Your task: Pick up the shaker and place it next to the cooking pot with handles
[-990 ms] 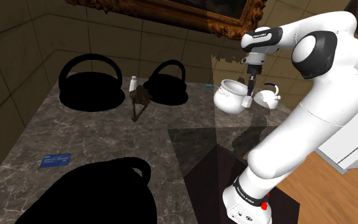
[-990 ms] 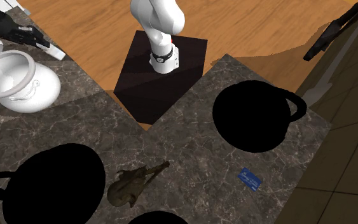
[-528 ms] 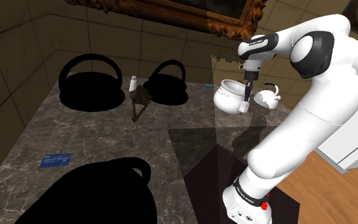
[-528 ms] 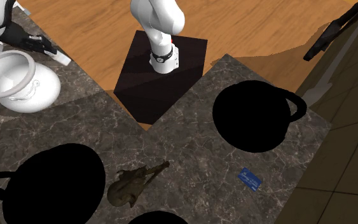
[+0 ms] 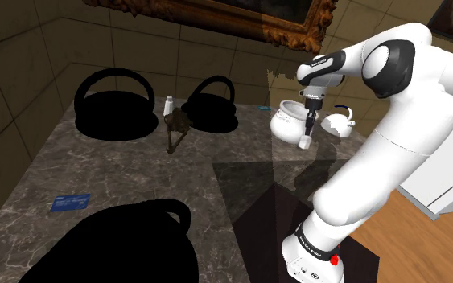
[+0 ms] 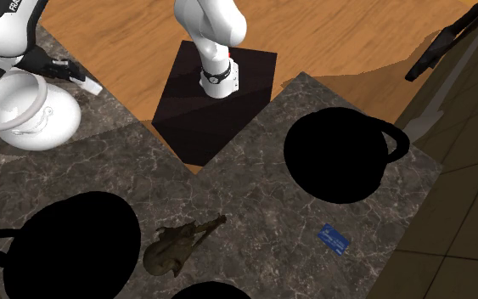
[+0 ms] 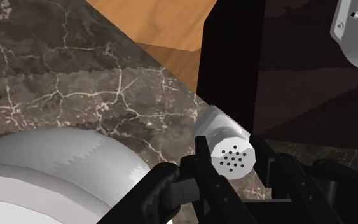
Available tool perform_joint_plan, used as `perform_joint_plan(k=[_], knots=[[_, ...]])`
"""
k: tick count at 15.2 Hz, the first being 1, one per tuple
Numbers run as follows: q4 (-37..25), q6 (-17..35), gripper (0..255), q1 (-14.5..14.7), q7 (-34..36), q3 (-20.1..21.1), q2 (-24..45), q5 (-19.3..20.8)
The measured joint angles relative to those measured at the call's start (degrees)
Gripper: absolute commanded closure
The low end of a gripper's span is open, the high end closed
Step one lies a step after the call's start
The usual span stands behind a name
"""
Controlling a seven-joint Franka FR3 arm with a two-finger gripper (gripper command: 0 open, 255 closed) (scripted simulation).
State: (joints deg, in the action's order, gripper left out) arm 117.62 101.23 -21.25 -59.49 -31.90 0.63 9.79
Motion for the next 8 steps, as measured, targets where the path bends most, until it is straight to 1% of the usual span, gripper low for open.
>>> perform_joint_plan(k=[3,8], knots=[[1.4,2.2,255,-0.1,0.1,0.0,0.7,-0.3],[2.2,3.7,255,-0.3,-0.3,-0.2,-0.1,-1.2]])
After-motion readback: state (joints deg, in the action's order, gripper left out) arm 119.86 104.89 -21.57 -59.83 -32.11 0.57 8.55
